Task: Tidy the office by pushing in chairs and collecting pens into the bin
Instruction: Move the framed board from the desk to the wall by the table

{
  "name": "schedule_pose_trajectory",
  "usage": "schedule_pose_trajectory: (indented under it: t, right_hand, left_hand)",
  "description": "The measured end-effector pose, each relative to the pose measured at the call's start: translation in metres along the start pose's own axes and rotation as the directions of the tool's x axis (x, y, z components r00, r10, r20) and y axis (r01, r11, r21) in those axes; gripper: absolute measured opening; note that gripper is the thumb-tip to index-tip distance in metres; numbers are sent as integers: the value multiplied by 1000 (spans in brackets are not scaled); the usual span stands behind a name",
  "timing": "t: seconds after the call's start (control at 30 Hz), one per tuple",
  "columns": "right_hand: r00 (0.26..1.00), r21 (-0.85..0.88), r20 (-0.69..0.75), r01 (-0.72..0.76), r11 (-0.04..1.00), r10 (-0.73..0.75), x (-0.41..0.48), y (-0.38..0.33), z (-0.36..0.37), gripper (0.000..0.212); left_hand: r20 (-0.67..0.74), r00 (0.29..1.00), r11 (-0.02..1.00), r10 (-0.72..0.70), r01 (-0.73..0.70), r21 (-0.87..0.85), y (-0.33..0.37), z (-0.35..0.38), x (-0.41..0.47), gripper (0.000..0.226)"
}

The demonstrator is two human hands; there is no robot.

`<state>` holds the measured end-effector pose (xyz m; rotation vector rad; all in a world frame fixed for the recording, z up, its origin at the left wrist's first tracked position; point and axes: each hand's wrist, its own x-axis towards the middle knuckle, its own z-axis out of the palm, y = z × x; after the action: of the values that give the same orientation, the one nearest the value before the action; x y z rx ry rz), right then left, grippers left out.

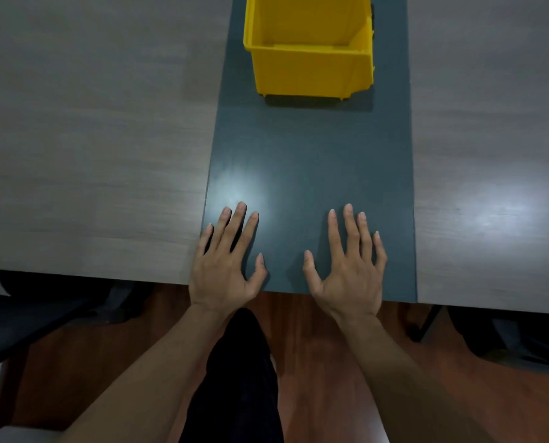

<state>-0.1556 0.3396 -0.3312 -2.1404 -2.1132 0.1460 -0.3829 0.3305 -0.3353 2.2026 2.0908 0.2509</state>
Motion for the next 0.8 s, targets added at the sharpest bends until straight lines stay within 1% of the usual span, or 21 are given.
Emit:
schedule_pose_trajectory:
  t: [0.27, 0.57, 0.8]
  right_hand:
    - [1000, -10, 20, 2, 1000, -2, 21, -1, 0, 84]
    - [1000, -15, 5, 12, 1000, -12, 48, 2, 4, 84]
    - [1000, -8, 20, 13, 1000, -12, 54, 3, 4, 85]
  left_hand:
    - [-5, 1000, 1000, 9, -9, 4, -3, 2, 21, 80]
    - [-9, 1000, 1000, 6, -7, -15, -4, 5, 47, 80]
    - [35, 999, 1000, 7, -7, -6, -5, 5, 52, 81]
